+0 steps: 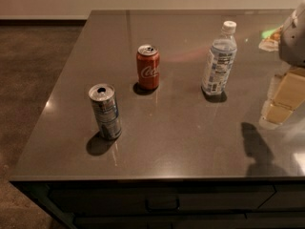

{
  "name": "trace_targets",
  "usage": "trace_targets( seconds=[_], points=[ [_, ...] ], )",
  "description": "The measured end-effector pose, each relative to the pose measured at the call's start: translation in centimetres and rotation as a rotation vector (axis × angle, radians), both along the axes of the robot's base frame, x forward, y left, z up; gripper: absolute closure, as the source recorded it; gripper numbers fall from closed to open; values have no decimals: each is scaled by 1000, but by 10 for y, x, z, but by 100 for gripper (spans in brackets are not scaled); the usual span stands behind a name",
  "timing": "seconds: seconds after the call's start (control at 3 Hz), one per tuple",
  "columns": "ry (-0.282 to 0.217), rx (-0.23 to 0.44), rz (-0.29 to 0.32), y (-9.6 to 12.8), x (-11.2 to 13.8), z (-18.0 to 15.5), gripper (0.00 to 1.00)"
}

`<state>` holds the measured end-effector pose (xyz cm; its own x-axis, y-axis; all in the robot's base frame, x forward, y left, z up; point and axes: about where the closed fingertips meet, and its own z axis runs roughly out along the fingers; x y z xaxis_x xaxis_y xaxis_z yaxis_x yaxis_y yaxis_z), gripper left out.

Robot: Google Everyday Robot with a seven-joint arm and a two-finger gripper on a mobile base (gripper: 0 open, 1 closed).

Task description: Knock blue plastic bottle over

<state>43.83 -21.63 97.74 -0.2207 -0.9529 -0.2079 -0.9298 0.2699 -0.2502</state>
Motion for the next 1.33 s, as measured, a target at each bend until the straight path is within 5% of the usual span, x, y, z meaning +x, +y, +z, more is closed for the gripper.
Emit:
trace_targets(
  seconds=[0.67,1.33],
  points=[
    [-18,23,-23,0,9,2,0],
    [-80,143,-145,-10,71,-12,0]
  ],
)
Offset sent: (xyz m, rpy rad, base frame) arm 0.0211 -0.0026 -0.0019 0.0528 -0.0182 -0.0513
